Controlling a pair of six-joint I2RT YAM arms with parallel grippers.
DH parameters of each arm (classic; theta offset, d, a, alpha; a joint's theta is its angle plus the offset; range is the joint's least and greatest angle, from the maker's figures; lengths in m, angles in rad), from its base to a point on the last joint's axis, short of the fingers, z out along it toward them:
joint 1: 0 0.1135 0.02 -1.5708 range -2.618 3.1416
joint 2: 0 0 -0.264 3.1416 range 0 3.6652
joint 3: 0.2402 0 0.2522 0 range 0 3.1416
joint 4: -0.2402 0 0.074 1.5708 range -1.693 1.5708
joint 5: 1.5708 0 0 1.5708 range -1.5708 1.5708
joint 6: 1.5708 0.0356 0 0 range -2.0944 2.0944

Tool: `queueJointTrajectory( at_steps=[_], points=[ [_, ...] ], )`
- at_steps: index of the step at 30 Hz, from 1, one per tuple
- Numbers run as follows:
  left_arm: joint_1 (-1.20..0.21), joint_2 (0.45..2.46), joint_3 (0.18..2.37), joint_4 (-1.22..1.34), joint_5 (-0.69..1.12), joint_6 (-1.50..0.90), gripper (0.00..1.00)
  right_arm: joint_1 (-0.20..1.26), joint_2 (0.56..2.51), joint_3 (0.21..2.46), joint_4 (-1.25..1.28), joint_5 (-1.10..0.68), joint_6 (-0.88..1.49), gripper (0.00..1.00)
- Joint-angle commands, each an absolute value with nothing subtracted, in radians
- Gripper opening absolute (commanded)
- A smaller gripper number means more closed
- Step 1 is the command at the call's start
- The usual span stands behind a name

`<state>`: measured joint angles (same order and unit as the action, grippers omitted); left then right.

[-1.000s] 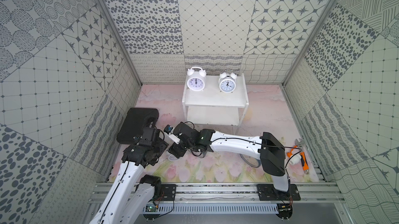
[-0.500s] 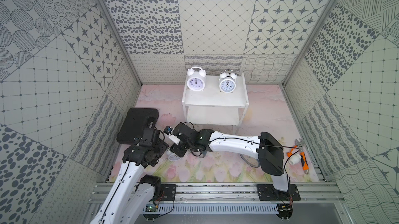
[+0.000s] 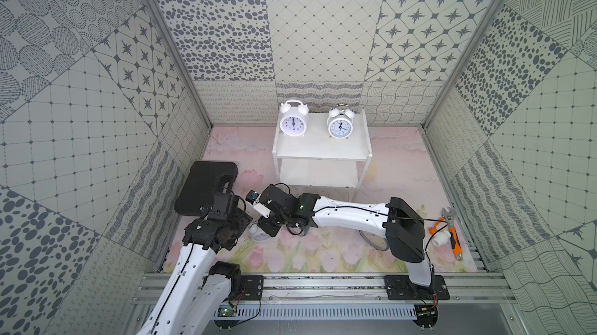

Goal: Place the alarm clocks on the shelf by style
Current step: Pick up the alarm from the center of the board.

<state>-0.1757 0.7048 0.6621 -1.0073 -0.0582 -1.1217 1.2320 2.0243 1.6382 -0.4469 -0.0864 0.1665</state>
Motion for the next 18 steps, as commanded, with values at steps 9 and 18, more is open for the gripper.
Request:
queueJointTrajectory(
  at_steps=[9,18],
  points=[
    [-0.172,0.692,0.643,-0.998,-0.042,-1.115,0.74,1.232,2.026,1.625,-0.439,-0.099,0.171,0.16],
    [-0.171,0.690,0.652,-0.997,-0.048,-1.098,0.73,1.235,2.024,1.626,-0.436,-0.097,0.175,0.00]
  ],
)
